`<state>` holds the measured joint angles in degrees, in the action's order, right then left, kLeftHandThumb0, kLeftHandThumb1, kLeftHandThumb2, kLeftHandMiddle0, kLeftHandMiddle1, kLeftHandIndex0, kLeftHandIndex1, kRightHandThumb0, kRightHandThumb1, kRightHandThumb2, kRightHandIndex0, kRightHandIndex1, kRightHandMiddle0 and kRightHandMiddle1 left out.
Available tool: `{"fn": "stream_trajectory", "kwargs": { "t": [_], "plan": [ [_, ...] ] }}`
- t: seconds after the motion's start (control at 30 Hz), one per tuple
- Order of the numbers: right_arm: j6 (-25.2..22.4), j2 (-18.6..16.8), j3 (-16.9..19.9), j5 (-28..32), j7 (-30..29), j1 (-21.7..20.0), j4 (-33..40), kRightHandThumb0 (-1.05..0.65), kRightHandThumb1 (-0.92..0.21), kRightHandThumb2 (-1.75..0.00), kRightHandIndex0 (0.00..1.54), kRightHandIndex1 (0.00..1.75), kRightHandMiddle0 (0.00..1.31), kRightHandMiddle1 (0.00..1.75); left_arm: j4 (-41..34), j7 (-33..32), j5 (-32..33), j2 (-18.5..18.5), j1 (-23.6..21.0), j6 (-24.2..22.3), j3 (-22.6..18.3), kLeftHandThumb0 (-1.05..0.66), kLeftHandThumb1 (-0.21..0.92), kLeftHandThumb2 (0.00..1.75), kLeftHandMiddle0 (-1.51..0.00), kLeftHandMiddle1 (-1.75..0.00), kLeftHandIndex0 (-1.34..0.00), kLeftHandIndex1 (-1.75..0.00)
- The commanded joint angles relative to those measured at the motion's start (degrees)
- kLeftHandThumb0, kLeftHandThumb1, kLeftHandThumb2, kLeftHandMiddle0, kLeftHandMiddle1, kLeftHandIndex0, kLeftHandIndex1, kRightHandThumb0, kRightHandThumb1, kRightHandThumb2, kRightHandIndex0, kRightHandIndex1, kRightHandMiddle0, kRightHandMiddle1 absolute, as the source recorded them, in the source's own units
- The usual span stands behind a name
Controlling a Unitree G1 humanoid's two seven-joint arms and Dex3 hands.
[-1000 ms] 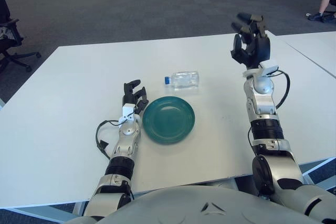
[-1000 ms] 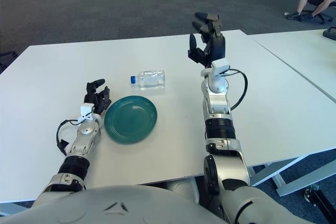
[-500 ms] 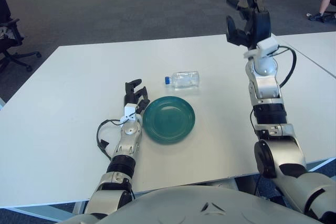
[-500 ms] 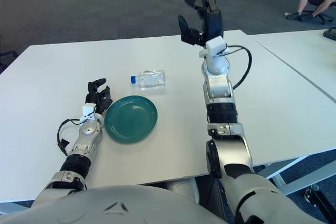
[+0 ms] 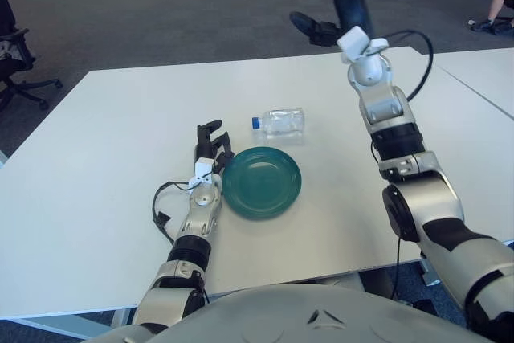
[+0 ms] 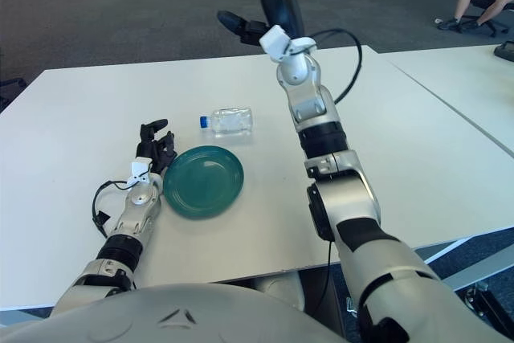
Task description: Put the bottle into the plate.
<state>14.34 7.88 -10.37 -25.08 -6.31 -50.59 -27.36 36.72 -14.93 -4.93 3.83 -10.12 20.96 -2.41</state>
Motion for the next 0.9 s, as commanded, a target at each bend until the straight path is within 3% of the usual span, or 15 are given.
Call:
{"fn": "stream_trajectory", "kwargs": {
  "t": [0.0, 0.07, 0.13, 0.37, 0.87],
  "plan": [
    [-0.80, -1.32, -3.66, -1.98, 1.43, 0.55, -3.54, -0.70, -0.92, -0.51, 0.19, 0.16, 0.00, 0.61, 1.38, -0.38, -0.33, -0.10, -0.47, 0.02, -0.01, -0.62, 0.92, 0.75, -0.41, -0.57, -0.12, -1.13],
    [4.59, -2.84, -6.23, -2.49, 4.19, -4.81, -20.82, -0.73, -0.92, -0.50, 0.17, 0.13, 0.00, 0.55, 1.13, -0.21, -0.34, 0.12, -0.29, 0.35, 0.22, -0.62, 0.92, 0.74, -0.41, -0.57, -0.12, -1.13],
    [8.07, -3.28, -8.33, -3.63, 5.64, -7.98, -30.61, -0.76, -0.92, -0.48, 0.15, 0.11, 0.00, 0.52, 0.79, -0.15, -0.43, 0.36, -0.09, 0.57, 0.48, -0.62, 0.92, 0.74, -0.41, -0.57, -0.12, -1.13],
    [11.67, -2.65, -14.40, -9.21, 2.03, -9.56, -38.00, -0.89, -0.92, -0.46, 0.12, 0.06, 0.00, 0.51, 0.31, -0.94, -1.44, 0.91, 0.22, 0.83, 1.24, -0.62, 0.92, 0.73, -0.41, -0.58, -0.12, -1.14],
    [8.44, -4.30, -23.23, -17.75, -5.93, -9.13, -48.91, -0.89, -0.92, -0.52, 0.15, 0.05, 0.00, 0.53, 1.17, -1.08, -1.85, 1.58, 0.40, 1.21, 2.05, -0.63, 0.92, 0.74, -0.41, -0.59, -0.12, -1.15]
  ]
}}
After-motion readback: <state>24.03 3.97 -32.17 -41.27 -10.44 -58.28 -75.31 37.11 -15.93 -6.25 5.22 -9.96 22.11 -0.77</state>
